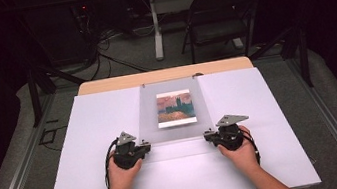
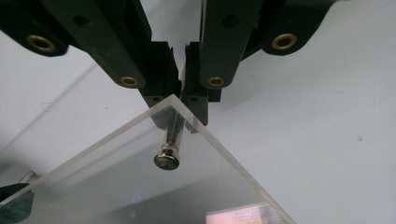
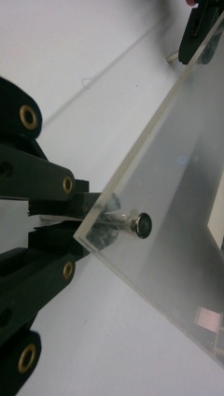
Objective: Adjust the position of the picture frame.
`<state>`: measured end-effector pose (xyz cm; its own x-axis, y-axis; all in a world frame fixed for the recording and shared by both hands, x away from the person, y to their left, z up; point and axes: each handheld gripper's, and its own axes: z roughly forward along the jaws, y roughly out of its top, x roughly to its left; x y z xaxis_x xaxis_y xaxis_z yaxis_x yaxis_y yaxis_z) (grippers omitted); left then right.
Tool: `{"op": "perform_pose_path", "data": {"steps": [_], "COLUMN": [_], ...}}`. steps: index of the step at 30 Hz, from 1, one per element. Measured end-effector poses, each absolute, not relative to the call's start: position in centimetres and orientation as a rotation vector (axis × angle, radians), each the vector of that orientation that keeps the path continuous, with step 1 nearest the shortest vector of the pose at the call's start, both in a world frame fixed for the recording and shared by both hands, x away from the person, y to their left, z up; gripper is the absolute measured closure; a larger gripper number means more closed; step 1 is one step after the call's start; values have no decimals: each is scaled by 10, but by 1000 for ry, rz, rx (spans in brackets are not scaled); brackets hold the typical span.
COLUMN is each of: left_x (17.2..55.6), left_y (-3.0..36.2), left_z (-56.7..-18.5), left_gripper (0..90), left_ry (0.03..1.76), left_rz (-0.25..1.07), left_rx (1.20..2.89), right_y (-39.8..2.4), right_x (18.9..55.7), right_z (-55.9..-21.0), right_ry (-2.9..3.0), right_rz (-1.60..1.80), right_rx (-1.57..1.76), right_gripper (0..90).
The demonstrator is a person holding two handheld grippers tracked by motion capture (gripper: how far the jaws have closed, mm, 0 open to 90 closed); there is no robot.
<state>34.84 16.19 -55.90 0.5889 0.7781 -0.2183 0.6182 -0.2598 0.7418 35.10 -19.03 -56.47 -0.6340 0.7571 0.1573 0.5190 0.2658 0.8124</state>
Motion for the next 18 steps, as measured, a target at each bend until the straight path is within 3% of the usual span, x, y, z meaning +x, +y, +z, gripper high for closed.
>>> {"op": "perform_pose_path", "data": {"steps": [3, 6, 11, 18], "left_x": [348, 347, 339, 321], "left_y": [163, 164, 164, 171], "left_z": [-559, -559, -557, -548], "left_gripper": [827, 767, 590, 438], "left_ry": [1136, 1136, 1148, 1100], "left_rz": [213, 209, 222, 220], "left_rx": [1947, 1942, 1934, 1922], "right_y": [-191, -189, -186, -192], "right_x": [352, 349, 339, 319], "right_z": [-566, -564, -558, -547], "right_ry": [2283, 2293, 2300, 2329], "right_rz": [1317, 1293, 1274, 1177], "right_rx": [1205, 1176, 1149, 1111], "right_gripper": [798, 690, 534, 432]}}
